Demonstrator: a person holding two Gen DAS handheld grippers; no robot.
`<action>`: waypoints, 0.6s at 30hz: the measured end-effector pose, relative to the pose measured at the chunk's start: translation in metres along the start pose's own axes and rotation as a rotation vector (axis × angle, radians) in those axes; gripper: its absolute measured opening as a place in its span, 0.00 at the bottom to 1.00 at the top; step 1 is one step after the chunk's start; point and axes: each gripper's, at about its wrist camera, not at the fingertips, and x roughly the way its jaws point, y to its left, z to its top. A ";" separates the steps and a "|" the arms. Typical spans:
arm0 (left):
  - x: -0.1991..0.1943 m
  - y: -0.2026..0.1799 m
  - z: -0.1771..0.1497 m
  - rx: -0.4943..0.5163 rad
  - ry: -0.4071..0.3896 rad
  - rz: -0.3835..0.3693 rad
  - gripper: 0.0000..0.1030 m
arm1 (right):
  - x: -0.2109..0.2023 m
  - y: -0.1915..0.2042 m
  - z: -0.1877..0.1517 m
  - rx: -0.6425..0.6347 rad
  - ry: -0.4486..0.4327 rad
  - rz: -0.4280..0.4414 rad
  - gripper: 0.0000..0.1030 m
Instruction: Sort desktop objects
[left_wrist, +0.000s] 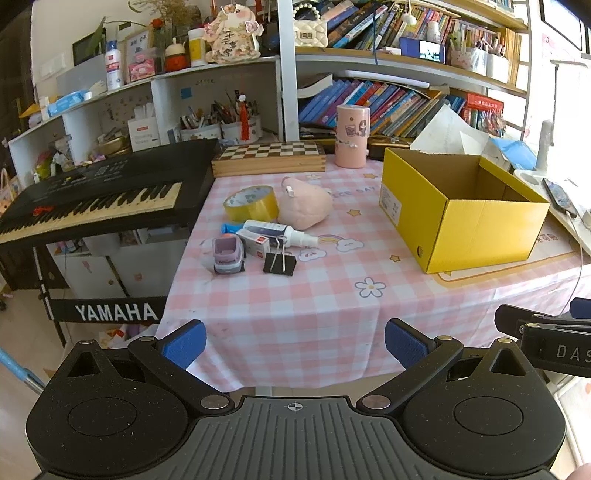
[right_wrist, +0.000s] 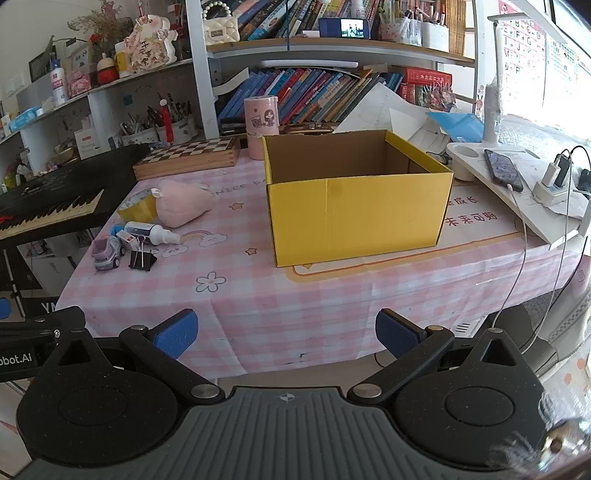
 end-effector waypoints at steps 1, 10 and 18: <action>0.000 0.000 0.000 0.000 0.000 0.000 1.00 | 0.000 0.000 0.000 0.000 0.000 0.000 1.00; 0.002 0.001 0.000 -0.002 0.007 0.006 1.00 | 0.001 0.002 -0.001 -0.005 0.002 0.003 1.00; 0.003 0.001 -0.001 -0.002 0.009 0.005 1.00 | 0.002 0.002 0.000 -0.004 0.002 0.001 1.00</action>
